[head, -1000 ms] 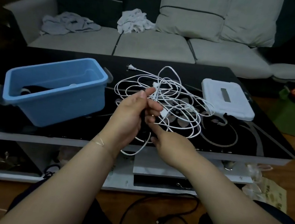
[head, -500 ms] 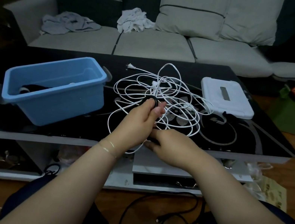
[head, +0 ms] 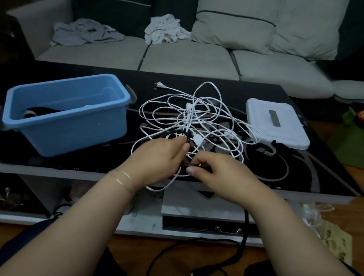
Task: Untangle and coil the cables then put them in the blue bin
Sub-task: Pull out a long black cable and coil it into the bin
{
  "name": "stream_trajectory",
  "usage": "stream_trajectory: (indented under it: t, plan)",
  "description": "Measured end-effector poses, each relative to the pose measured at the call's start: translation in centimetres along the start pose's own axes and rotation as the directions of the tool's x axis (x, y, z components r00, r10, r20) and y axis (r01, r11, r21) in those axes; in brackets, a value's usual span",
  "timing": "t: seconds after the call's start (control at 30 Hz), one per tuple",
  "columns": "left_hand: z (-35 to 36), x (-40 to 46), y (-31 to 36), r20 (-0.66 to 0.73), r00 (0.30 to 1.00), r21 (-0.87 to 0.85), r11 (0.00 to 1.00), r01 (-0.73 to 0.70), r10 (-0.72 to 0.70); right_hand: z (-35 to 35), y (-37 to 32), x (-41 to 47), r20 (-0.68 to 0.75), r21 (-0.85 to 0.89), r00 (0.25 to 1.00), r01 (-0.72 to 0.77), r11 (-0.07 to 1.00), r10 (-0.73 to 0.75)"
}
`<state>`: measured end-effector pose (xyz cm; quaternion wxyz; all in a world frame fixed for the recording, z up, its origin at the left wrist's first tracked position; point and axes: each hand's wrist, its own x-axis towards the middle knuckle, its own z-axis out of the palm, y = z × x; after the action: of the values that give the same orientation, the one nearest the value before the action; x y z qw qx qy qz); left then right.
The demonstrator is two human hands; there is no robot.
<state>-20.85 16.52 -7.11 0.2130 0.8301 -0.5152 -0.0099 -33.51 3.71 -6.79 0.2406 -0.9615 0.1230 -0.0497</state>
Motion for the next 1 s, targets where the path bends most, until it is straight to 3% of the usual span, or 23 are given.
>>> stream_trajectory:
  t: [0.1,0.2,0.27,0.37,0.53,0.67,0.8,1.0]
  plan:
    - [-0.1,-0.5,0.5,0.105,0.994,-0.332,0.940,0.076,-0.043,0.0,0.3,-0.1,-0.213,-0.007,0.977,0.019,1.000,-0.020]
    - [-0.3,-1.0,1.6,0.156,0.984,-0.672,0.721,0.169,-0.086,-0.5,0.6,0.0,-0.311,0.067,0.950,0.027,0.997,-0.005]
    - [-0.5,-1.1,2.3,0.205,0.973,-0.771,0.596,0.226,-0.104,-0.4,0.6,0.0,-0.292,0.068,0.954,0.089,0.994,-0.065]
    - [-0.6,-1.4,2.6,0.243,0.966,-0.823,0.508,0.252,-0.085,0.1,0.4,0.1,-0.283,0.003,0.941,0.192,0.981,-0.183]
    - [-0.1,-1.5,2.7,0.181,0.976,-0.851,0.478,0.219,-0.123,1.0,0.1,0.5,-0.338,-0.057,0.917,0.205,0.977,-0.212]
    - [0.5,-1.3,2.9,0.164,0.974,-0.919,0.335,0.209,-0.156,1.1,0.2,0.8,-0.380,0.075,0.908,0.224,0.972,-0.180]
    - [0.5,-1.2,2.7,0.144,0.975,-0.947,0.264,0.185,-0.169,1.4,0.0,1.1,-0.450,0.182,0.884,0.232,0.955,-0.129]
    - [0.1,-1.0,2.6,0.257,0.966,-0.958,0.127,0.259,-0.030,2.0,0.1,1.4,-0.454,0.218,0.888,0.190,0.957,-0.073]
